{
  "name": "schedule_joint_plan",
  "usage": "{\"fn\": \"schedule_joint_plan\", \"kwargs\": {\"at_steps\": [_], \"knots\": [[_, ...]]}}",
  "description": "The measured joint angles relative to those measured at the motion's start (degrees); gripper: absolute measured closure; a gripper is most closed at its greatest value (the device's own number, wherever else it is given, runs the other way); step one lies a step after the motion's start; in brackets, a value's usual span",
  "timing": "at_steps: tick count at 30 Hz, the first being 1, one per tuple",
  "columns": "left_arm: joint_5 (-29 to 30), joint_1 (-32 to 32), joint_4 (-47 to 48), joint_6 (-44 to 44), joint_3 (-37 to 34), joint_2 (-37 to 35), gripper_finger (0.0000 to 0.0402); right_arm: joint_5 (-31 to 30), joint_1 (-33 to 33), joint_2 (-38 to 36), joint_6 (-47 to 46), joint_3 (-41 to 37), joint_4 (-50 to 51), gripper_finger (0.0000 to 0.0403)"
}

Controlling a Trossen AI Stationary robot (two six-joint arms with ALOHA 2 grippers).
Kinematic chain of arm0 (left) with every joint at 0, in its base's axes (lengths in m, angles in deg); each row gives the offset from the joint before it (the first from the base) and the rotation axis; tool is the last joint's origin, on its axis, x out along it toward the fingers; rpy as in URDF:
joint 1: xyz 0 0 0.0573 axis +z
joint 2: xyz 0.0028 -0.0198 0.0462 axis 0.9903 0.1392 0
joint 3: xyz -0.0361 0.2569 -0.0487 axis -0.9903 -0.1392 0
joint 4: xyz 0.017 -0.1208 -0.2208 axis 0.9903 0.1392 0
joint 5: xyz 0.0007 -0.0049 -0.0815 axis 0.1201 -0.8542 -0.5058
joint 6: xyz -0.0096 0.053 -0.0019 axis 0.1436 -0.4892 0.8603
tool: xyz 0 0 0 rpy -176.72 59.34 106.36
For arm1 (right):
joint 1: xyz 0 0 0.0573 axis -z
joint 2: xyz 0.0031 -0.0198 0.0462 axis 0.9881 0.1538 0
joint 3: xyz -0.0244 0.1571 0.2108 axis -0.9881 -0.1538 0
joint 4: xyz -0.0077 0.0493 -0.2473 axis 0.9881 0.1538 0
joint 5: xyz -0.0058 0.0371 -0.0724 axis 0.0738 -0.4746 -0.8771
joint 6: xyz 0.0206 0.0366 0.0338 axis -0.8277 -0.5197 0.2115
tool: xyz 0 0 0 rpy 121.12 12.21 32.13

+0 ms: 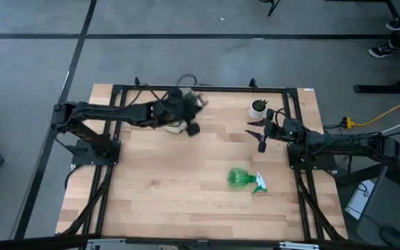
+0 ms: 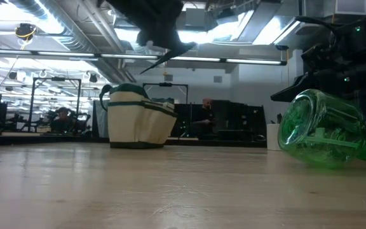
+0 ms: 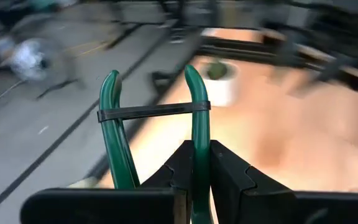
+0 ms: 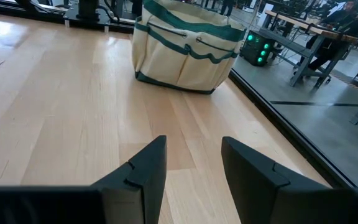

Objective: Pick & Place Garden tools in Gardening bag
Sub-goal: Put the shear cutter into the gardening bag

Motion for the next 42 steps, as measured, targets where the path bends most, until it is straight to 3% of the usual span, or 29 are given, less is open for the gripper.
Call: {"fn": "schedule_joint_plan", "kwargs": {"at_steps": [3, 6, 12, 17, 24, 30, 37, 42], "knots": [[-4.3, -2.7, -0.1, -8.6, 0.0, 1.3, 0.0373, 0.0, 0.0, 0.0, 0.0, 0.0, 0.0, 0.0244], [-4.6, -5.0, 0.5, -18.6, 0.0, 2.5, 0.0373, 0.0, 0.0, 0.0, 0.0, 0.0, 0.0, 0.0244], [7.9, -6.4, 0.1, -22.1, 0.0, 2.9, 0.0373, 0.0, 0.0, 0.0, 0.0, 0.0, 0.0, 0.0244], [8.3, -5.0, 0.1, -24.9, 0.0, 2.9, 0.0373, 0.0, 0.0, 0.0, 0.0, 0.0, 0.0, 0.0244], [12.0, 0.1, 0.1, -17.3, 0.0, 2.9, 0.0373, 0.0, 0.0, 0.0, 0.0, 0.0, 0.0, 0.0245], [11.9, 5.7, 0.1, -8.0, 0.0, 2.9, 0.0373, 0.0, 0.0, 0.0, 0.0, 0.0, 0.0, 0.0245], [7.8, 10.5, -0.5, 1.1, 0.0, 2.9, 0.0373, 0.0, 0.0, 0.0, 0.0, 0.0, 0.0, 0.0245], [6.5, 11.8, 1.1, 2.8, 0.0, 2.9, 0.0373, 0.0, 0.0, 0.0, 0.0, 0.0, 0.0, 0.0245]]}}
